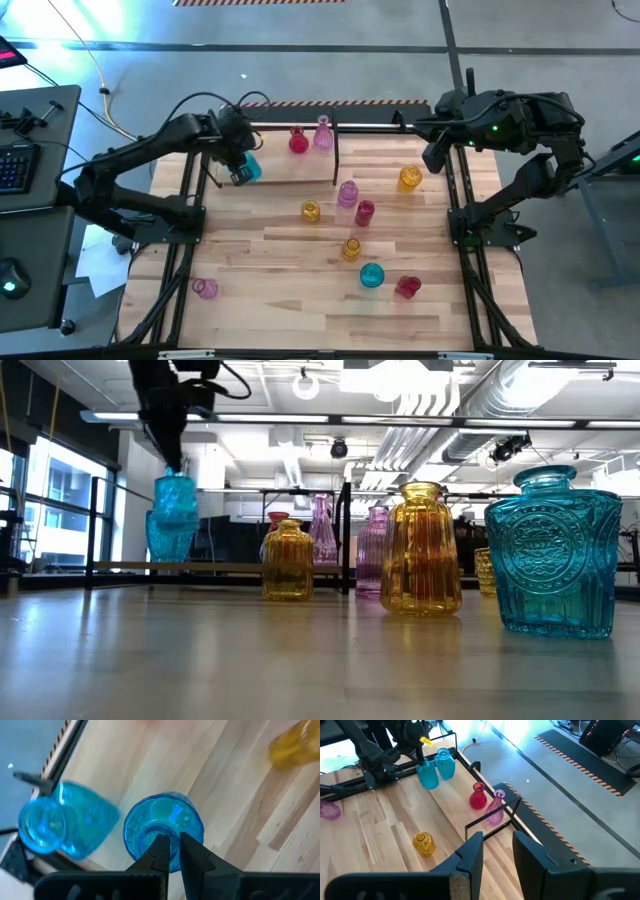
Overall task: Sort vases onto shelf
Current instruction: Put the top blue vase on the shelf aligned with the other blue vase
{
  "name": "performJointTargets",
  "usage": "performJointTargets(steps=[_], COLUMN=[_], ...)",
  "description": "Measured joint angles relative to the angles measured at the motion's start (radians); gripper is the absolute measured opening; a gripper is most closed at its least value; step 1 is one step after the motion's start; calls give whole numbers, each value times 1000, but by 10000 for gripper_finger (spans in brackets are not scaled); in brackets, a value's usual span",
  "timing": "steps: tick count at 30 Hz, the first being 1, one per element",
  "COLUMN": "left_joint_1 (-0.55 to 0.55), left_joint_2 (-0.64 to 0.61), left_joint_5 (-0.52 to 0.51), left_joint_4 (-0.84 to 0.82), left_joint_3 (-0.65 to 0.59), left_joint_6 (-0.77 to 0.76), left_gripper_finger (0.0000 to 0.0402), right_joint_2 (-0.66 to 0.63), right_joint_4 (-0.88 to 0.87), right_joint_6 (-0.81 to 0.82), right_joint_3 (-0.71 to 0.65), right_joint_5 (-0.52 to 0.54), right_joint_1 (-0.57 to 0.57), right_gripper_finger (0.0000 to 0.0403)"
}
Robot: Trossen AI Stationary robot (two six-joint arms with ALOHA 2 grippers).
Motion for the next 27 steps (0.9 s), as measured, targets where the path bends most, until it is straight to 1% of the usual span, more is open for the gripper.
performJointTargets(steps=[6, 12, 16, 27], left_joint_1=[1, 1, 19, 87], left_joint_2=[-29, -28, -29, -28], left_joint_5=[-32, -60, -106, -105], left_joint_4=[0, 5, 8, 91], left_joint_3=[-66, -96, -114, -126], left_joint_6=[1, 9, 11, 30], left_gripper_finger=[12, 12, 12, 12], right_joint_2=[0, 0, 0, 0], right_joint_4=[0, 0, 0, 0], right_joint_6=[11, 15, 15, 15], right_joint_3=[0, 0, 0, 0], right_joint_5=[-1, -8, -12, -16], right_joint_1=[0, 0, 0, 0], right_gripper_finger=[87, 87, 87, 87])
